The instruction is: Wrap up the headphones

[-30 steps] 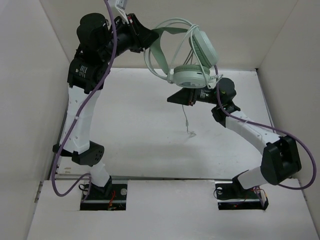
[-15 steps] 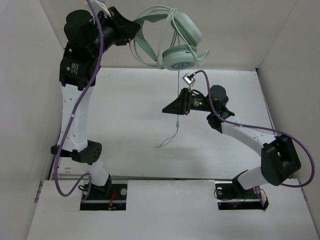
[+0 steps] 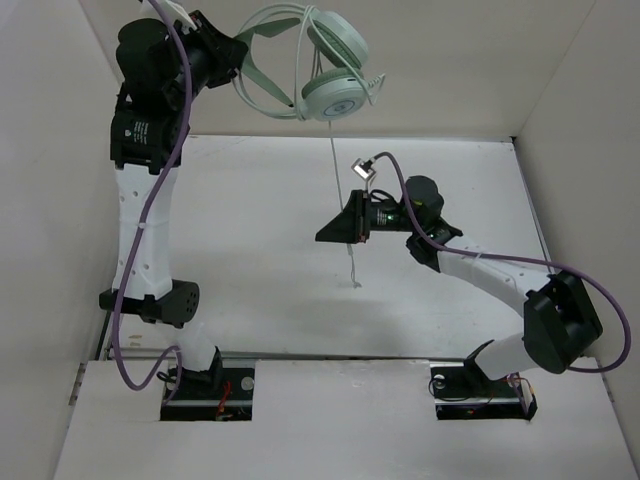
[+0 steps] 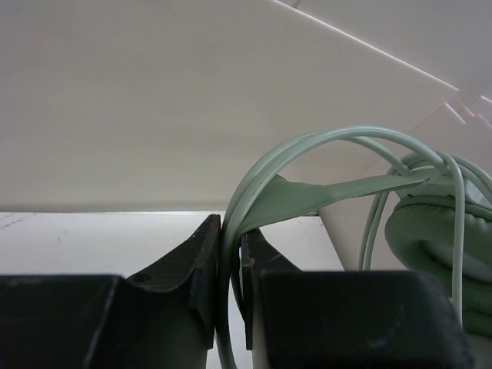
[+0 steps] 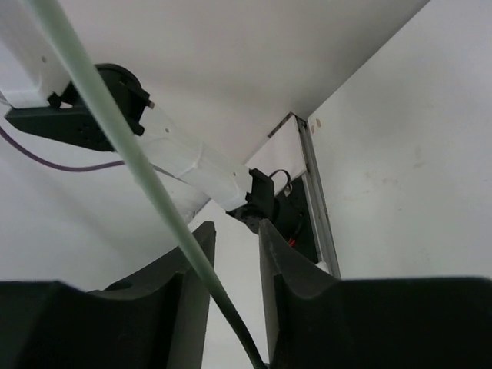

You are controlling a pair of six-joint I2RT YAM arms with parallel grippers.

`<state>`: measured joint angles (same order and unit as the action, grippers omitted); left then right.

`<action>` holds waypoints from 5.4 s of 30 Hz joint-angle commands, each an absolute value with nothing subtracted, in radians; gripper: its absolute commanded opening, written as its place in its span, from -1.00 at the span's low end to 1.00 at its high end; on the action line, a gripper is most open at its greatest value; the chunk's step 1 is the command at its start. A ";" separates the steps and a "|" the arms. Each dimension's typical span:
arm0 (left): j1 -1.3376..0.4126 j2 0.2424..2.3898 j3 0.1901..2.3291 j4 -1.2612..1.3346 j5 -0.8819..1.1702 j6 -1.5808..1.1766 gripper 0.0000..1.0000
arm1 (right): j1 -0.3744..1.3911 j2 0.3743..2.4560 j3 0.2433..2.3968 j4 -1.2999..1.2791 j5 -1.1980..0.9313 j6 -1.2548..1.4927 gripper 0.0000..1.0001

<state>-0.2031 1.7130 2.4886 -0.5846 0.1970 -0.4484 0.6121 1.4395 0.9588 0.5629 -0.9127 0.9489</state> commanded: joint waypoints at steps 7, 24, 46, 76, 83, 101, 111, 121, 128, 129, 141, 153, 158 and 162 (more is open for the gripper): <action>-0.188 1.635 2.424 -0.466 0.028 -0.440 -1.00 | 0.657 1.405 1.144 0.225 -0.910 0.657 -0.95; -0.297 1.605 2.298 -0.456 -0.075 -0.305 -1.00 | 0.812 1.491 1.564 -0.492 -0.672 0.082 -0.92; -0.410 1.440 1.800 -0.423 -0.123 -0.089 -1.00 | 0.926 1.566 1.845 -0.765 0.004 -0.578 -0.93; -0.533 1.419 1.690 -0.535 -0.071 0.049 -1.00 | 0.914 1.565 1.760 -0.624 0.384 -1.207 -0.86; -0.574 1.405 1.687 -0.561 -0.012 0.055 -1.00 | 0.858 1.549 1.740 -0.652 0.318 -1.175 -0.68; -0.614 1.351 1.629 -0.587 0.074 0.041 -1.00 | 0.745 1.499 1.792 -0.844 0.052 -1.127 -0.41; -0.627 1.328 1.592 -0.597 0.127 0.032 -1.00 | 0.719 1.468 1.830 -0.965 -0.112 -1.143 -0.42; -0.645 1.321 1.582 -0.620 0.173 0.040 -1.00 | 0.659 1.447 1.856 -0.986 -0.256 -1.167 -0.46; -0.648 1.316 1.574 -0.641 0.218 0.037 -1.00 | 0.643 1.425 1.858 -1.011 -0.339 -1.181 -0.38; -0.651 1.316 1.572 -0.643 0.227 0.038 -1.00 | 0.643 1.424 1.856 -1.011 -0.344 -1.180 -0.38; -0.653 1.305 1.557 -0.667 0.278 0.041 -1.00 | 0.617 1.414 1.870 -1.052 -0.440 -1.143 -0.34; -0.653 1.298 1.549 -0.680 0.293 0.040 -1.00 | 0.565 1.410 1.904 -1.095 -0.577 -1.051 -0.22; -0.653 1.299 1.560 -0.680 0.299 0.037 -1.00 | 0.559 1.402 1.858 -1.077 -0.551 -1.048 -0.23; -0.648 1.298 1.563 -0.680 0.302 0.035 -1.00 | 0.551 1.384 1.774 -1.072 -0.554 -1.048 -0.24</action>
<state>-0.6468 1.3560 1.5444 -0.7124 0.2363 0.0597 0.5640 1.4242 1.8160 -1.0946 -0.5327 -1.0576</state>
